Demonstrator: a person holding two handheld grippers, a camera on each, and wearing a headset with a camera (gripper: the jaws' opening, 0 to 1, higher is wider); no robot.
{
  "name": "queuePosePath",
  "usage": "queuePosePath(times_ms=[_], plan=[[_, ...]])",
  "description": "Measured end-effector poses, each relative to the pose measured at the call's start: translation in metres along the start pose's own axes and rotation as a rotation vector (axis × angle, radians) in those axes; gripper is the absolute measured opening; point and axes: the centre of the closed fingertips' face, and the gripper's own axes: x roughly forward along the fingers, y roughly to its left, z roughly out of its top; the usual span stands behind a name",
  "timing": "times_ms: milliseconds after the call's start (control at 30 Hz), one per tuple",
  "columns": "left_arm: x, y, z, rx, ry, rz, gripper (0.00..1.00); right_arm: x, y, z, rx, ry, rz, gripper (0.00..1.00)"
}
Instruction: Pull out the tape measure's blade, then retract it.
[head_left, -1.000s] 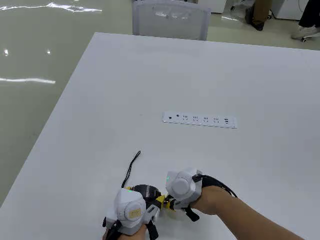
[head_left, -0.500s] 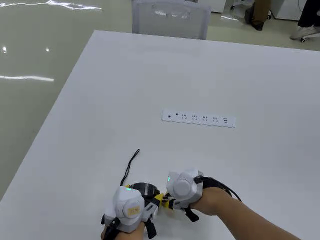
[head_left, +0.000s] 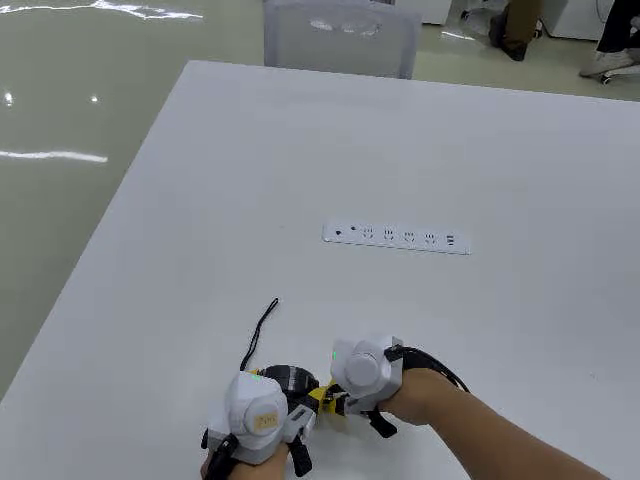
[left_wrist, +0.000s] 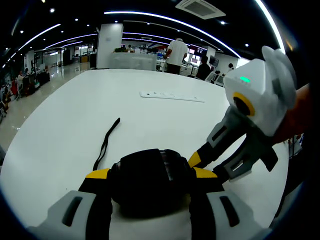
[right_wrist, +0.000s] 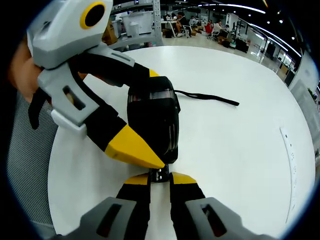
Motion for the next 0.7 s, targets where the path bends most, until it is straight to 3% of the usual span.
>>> queuePosePath(times_ms=[700], plan=[[-0.0023,-0.0018,0.0019,-0.001,0.004,-0.005,0.59,0.0093,-0.0043,-0.0007,0.015,-0.022,-0.004,0.14]])
